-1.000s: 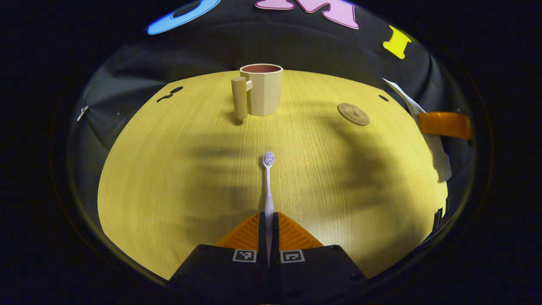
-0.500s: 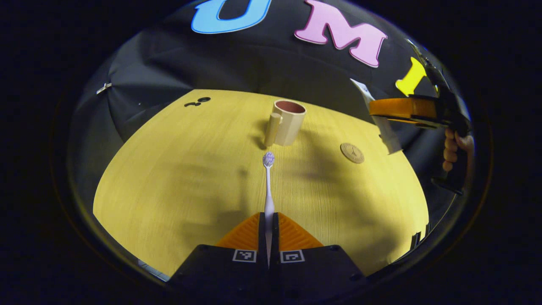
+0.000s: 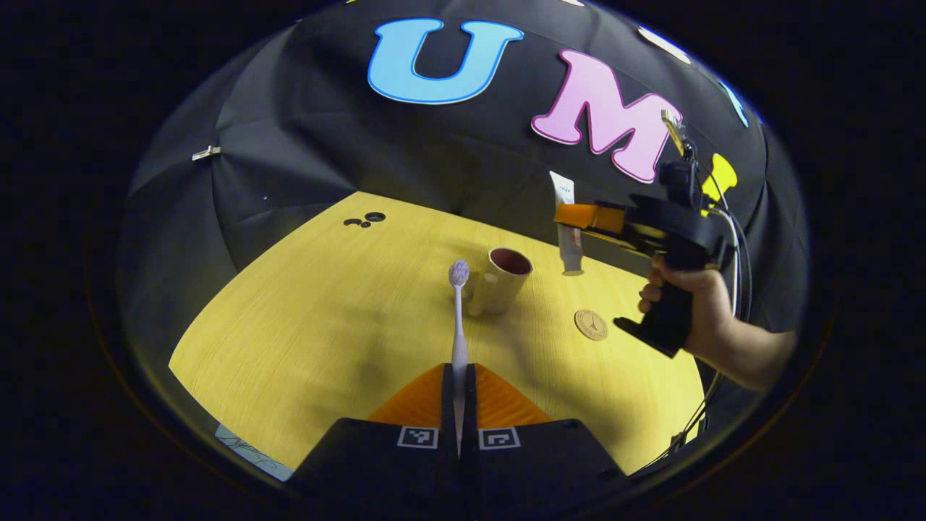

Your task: Put the toothbrush and toothpaste on the desktop into the cup, then pick up the cup and place it on the coaster on the desktop.

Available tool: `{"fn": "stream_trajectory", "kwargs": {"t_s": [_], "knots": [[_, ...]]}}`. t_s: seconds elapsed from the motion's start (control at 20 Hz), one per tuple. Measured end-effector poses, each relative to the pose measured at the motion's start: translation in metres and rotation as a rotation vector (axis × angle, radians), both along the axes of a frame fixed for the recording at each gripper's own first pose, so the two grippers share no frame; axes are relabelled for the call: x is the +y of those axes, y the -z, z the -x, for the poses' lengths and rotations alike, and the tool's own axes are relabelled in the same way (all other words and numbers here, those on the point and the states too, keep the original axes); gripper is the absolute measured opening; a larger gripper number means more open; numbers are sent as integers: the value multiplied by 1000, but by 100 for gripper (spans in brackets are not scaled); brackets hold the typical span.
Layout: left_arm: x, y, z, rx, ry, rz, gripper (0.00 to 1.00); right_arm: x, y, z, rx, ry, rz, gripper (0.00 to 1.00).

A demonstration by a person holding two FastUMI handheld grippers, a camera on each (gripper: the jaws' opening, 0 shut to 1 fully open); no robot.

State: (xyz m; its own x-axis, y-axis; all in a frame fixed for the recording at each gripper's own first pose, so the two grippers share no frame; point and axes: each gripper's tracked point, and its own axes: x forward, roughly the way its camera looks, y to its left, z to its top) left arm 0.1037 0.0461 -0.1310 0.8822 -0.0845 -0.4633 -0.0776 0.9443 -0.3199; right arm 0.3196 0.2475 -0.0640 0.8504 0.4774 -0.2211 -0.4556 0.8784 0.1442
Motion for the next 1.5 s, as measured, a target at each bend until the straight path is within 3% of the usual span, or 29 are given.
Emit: {"fn": "stream_trajectory", "kwargs": {"t_s": [0.35,0.5,0.8,1.0,1.1,1.2,1.25,1.3,1.35,1.5], "knots": [[24,-13,-18,-78,-35,36,6,33,13,-46,-79,41,-80,27],[29,-11,-30,-99,-47,65,6,41,30,-58,-112,34,-55,27],[24,1,-43,-109,-44,98,6,52,67,-55,-93,4,-29,28],[17,1,-49,-107,-26,93,6,56,73,-49,-97,-21,-20,35],[13,-1,-50,-113,-20,92,6,52,75,-44,-97,-24,-19,43],[12,-3,-50,-121,-17,91,6,48,73,-38,-91,-26,-32,70],[10,-4,-52,-124,-17,90,6,42,73,-35,-83,-20,-34,72],[10,-5,-52,-130,-20,91,6,38,73,-35,-72,-15,-34,87],[9,-8,-54,-141,-23,96,6,31,71,-33,-66,-7,-33,96],[4,-21,-66,-186,-27,122,6,3,62,-28,-66,31,-32,98]]}}
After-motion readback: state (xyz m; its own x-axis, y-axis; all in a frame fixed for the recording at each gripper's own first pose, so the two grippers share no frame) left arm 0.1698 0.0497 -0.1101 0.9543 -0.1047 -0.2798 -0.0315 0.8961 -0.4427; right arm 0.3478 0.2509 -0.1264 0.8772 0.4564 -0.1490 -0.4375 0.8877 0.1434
